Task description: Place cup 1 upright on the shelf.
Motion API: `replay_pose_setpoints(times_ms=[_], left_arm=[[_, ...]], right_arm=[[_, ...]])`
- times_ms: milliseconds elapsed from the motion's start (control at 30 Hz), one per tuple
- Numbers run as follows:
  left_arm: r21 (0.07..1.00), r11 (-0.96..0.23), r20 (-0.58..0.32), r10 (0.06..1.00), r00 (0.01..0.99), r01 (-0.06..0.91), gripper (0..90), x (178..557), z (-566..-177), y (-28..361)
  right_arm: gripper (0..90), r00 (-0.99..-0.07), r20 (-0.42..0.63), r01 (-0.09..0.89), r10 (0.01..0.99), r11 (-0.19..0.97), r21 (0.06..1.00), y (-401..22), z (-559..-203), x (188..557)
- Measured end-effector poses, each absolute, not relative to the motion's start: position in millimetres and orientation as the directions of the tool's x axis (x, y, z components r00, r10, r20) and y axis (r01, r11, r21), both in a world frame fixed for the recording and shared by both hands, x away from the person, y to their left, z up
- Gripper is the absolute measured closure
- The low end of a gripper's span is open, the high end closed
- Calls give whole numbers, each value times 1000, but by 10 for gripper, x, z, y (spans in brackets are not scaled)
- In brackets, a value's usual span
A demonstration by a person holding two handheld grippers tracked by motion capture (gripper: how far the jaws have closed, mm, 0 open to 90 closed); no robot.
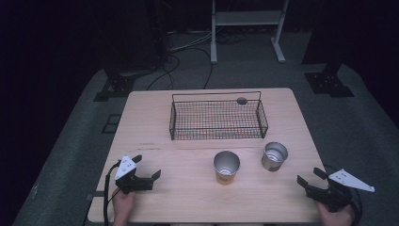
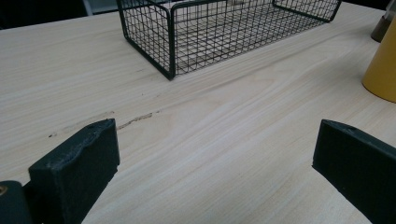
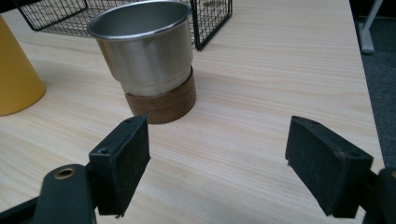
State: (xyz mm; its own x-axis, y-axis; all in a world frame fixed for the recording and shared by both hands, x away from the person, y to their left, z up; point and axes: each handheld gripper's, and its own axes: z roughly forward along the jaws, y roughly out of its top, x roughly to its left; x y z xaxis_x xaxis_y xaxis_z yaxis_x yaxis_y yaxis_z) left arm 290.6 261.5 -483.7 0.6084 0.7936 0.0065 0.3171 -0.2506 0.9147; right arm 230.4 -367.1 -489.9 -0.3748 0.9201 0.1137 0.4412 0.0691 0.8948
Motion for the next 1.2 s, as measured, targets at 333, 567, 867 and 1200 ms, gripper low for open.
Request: replay_pose_setpoints(times_ms=[333, 567, 867, 1200], left_arm=[[917, -253, 12, 788, 615, 307, 0, 2898, -4835, 2619], [919, -250, 11, 787, 617, 304, 0, 2899, -4836, 2619], [920, -249, 11, 788, 616, 303, 0, 2899, -4835, 2619], [920, -251, 13, 787, 616, 302, 0, 2897, -4835, 2618]], right_arm=[[174, -404, 105, 435, 909, 89, 896, -3587, -4858, 2271], [152, -435, 85, 444, 897, 131, 886, -3477, -4850, 2294], [133, -461, 83, 449, 884, 151, 880, -3391, -4835, 2320], [102, -500, 57, 456, 864, 206, 866, -3196, -4824, 2393]])
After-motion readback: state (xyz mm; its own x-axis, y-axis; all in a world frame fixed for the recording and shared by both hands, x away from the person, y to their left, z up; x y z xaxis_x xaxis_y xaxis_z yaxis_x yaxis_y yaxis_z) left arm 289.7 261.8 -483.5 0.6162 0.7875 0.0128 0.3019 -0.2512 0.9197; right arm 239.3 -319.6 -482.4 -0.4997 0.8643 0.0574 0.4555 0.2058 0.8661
